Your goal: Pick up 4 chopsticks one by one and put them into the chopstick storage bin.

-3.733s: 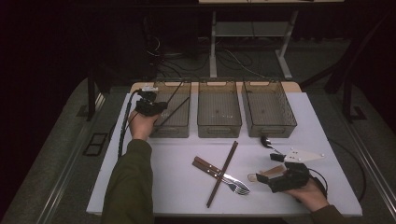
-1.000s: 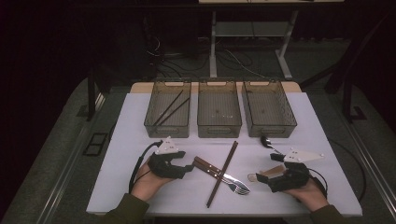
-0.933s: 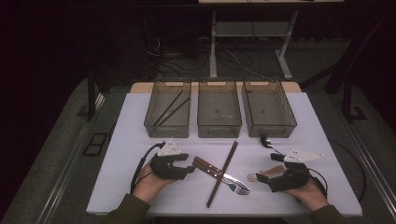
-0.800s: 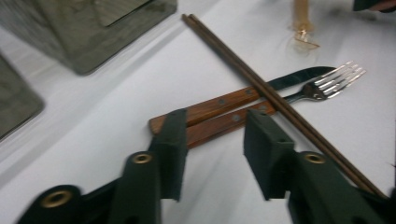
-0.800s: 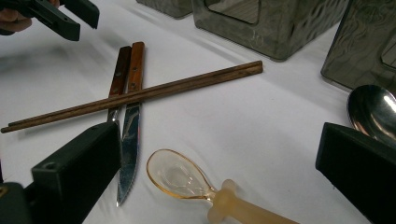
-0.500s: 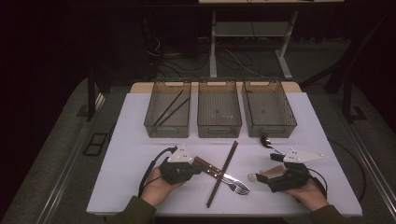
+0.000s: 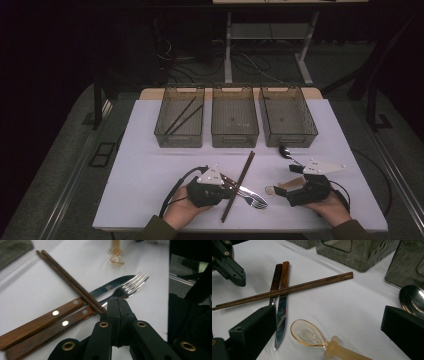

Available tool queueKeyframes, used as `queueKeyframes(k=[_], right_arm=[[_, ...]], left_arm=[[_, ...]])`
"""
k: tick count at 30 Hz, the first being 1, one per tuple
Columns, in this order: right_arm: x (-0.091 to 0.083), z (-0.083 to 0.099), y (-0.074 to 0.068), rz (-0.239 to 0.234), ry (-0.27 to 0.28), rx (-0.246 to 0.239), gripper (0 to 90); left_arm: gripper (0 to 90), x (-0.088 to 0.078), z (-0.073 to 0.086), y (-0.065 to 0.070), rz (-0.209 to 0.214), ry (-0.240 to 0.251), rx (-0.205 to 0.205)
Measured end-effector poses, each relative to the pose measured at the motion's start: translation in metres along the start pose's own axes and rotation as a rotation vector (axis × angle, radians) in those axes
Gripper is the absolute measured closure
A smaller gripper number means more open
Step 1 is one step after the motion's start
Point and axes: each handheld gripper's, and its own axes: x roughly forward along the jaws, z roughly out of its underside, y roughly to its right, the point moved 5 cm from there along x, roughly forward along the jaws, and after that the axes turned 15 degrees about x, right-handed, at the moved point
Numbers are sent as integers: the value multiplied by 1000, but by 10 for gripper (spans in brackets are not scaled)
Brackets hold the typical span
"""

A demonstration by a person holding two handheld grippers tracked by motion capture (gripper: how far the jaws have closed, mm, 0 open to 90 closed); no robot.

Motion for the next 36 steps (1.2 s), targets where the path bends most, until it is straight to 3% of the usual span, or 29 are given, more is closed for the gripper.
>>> queueKeyframes(k=[5,22,36], right_arm=[[0,0,0,2,-2,2,3],[0,0,0,1,-3,0,3],[0,0,0,0,-1,2,3]], left_arm=[[899,6,-1,5,22,-3,-4],[898,25,5,15,83,-99,44],[898,26,9,14,84,-133,56]])
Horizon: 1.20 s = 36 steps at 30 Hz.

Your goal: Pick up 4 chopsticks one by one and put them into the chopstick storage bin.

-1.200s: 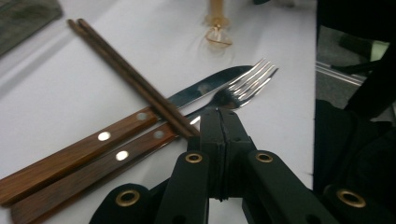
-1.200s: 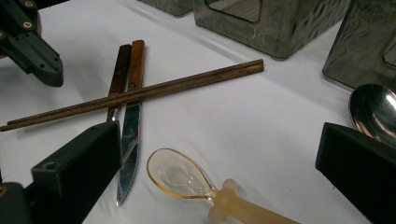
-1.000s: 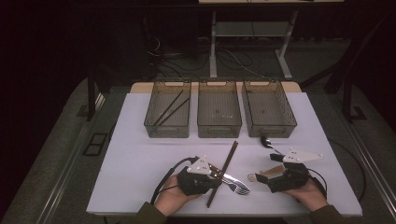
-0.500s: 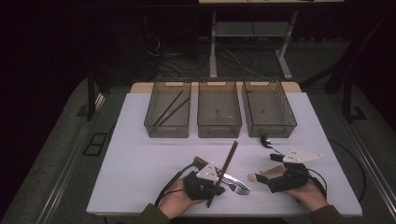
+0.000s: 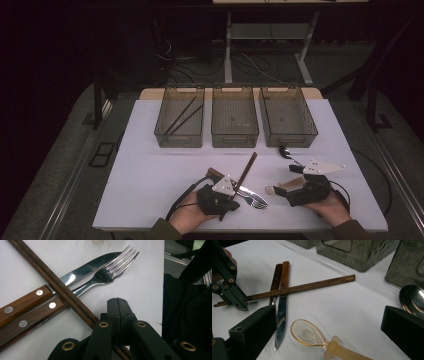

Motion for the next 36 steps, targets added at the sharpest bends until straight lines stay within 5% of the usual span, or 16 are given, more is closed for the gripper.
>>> queueKeyframes(k=[19,36], right_arm=[[-1,0,0,-1,3,-2,3],[-1,0,0,-1,4,-2,3]], left_arm=[[898,-7,9,-7,-27,-44,-4],[891,-14,11,-10,-39,-22,-44]])
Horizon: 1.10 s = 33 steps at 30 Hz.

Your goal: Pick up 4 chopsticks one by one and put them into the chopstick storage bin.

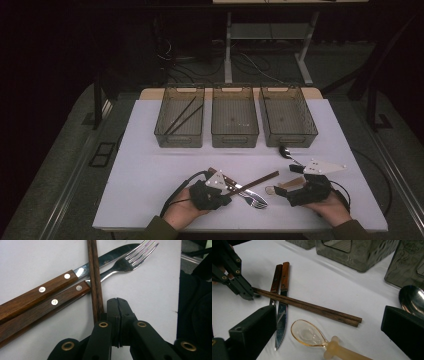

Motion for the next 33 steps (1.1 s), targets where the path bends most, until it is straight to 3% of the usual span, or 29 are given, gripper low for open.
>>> queueKeyframes(k=[4,13,16,22,33], right_arm=[[0,0,0,0,-1,0,3],[0,0,0,0,-2,0,3],[0,0,0,0,-3,0,3],[1,0,0,1,-5,1,3],[1,0,0,0,-6,0,2]], left_arm=[[876,-7,-5,1,4,38,-8],[786,-23,0,-13,-59,91,-62],[739,-22,2,-16,-80,89,-74],[729,-18,5,-20,-99,67,-81],[739,-10,7,-22,-83,58,-97]])
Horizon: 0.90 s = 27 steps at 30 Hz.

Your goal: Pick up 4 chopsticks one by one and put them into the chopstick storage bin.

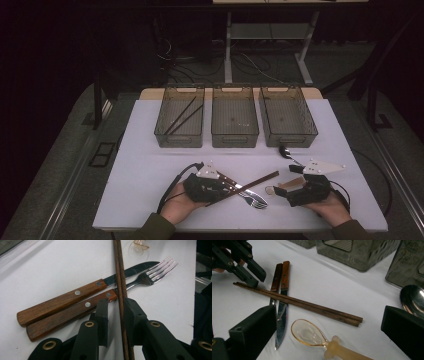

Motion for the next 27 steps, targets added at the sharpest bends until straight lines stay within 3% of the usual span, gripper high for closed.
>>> queueKeyframes(k=[27], right_arm=[[0,0,0,0,-2,0,2]], left_arm=[[745,6,0,2,11,-21,26]])
